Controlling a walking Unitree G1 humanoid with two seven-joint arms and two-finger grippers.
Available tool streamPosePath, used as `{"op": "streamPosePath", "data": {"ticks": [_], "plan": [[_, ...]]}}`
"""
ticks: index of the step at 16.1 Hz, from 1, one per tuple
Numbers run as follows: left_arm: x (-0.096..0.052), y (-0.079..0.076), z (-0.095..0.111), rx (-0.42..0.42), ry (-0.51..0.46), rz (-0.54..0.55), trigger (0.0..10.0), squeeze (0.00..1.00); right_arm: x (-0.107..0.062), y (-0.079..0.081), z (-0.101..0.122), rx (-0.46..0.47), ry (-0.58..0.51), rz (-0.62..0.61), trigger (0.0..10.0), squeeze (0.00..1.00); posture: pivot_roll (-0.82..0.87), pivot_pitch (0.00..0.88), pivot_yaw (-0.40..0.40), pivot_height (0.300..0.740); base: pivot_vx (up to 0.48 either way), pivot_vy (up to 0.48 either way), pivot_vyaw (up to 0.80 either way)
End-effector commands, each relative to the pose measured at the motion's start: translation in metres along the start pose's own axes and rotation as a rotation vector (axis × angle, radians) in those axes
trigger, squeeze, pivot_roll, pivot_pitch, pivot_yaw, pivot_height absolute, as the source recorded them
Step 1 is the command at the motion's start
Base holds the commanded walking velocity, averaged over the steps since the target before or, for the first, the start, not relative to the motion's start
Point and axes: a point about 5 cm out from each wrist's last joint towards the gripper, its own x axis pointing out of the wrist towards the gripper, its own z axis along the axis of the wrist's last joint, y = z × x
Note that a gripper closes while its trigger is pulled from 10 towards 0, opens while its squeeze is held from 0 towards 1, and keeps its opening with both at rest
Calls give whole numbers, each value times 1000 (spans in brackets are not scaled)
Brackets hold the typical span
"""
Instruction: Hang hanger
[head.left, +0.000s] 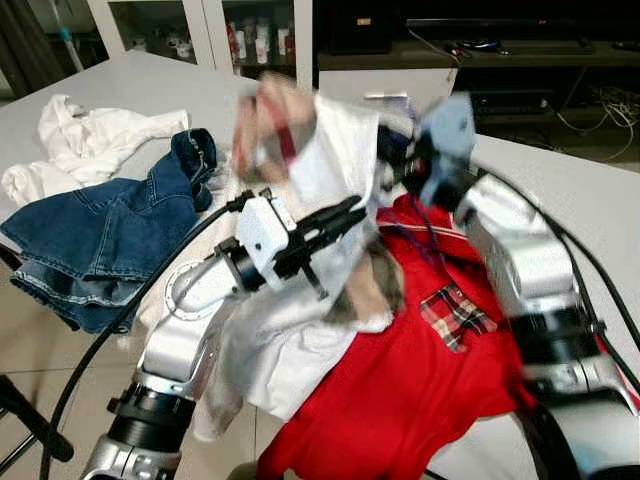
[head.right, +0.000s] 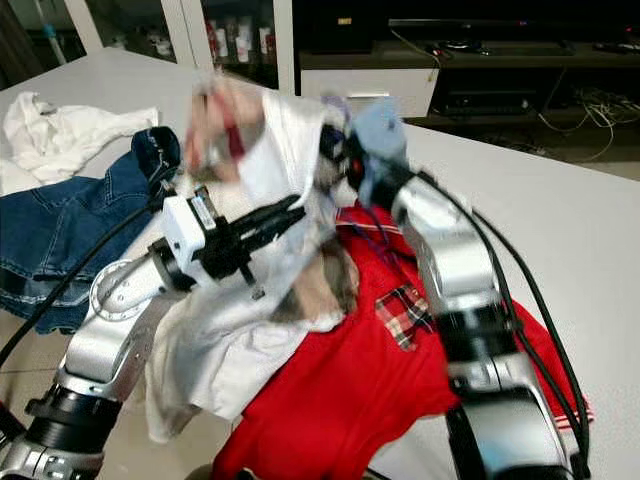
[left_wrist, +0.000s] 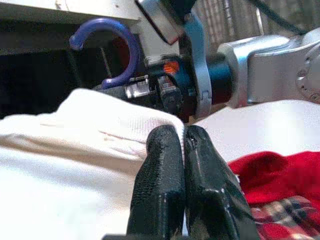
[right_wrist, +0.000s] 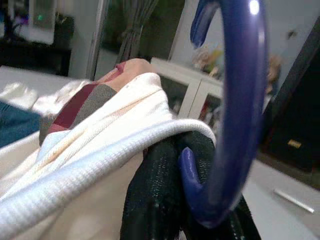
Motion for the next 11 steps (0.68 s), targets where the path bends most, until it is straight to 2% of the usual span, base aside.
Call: {"op": "streamPosePath", "data": {"ticks": [1, 2, 3, 4, 5, 6, 7, 8, 11], "plan": [[7, -4, 6, 49, -16, -39, 10000, 0, -1, -16, 15, 0, -57, -92, 10000, 0, 46, 0, 6, 740, 0, 0, 0], [8, 11, 7, 89, 2, 73, 10000, 0, 3, -20, 24, 11, -100, -123, 10000, 0, 50, 0, 7, 740, 0, 0, 0], [8, 17, 7, 92, 11, 115, 10000, 0, 3, -21, 26, 14, -112, -137, 10000, 0, 50, 0, 7, 740, 0, 0, 0], [8, 30, 5, 44, 32, 194, 10000, 0, 5, -26, 30, 21, -132, -176, 10000, 0, 55, 0, 6, 740, 0, 0, 0], [5, 41, 4, 46, 46, 286, 10000, 0, 5, -27, 31, 25, -139, -191, 10000, 0, 55, 0, 6, 740, 0, 0, 0], [2, 47, 3, 45, 59, 331, 10000, 0, 5, -29, 32, 26, -145, -207, 10000, 0, 60, 0, 5, 740, 0, 0, 0], [-1, 50, 3, 90, 75, 345, 10000, 0, 4, -30, 32, 33, -153, -221, 10000, 0, 60, 0, 5, 740, 0, 0, 0], [-6, 52, 2, 140, 86, 378, 10000, 1000, 4, -28, 32, 37, -162, -223, 10000, 0, 62, 0, 6, 740, 0, 0, 0], [-10, 64, 6, 135, 67, 491, 10000, 1000, 4, -25, 31, 9, -169, -222, 10000, 0, 63, 0, 7, 740, 0, 0, 0]]}}
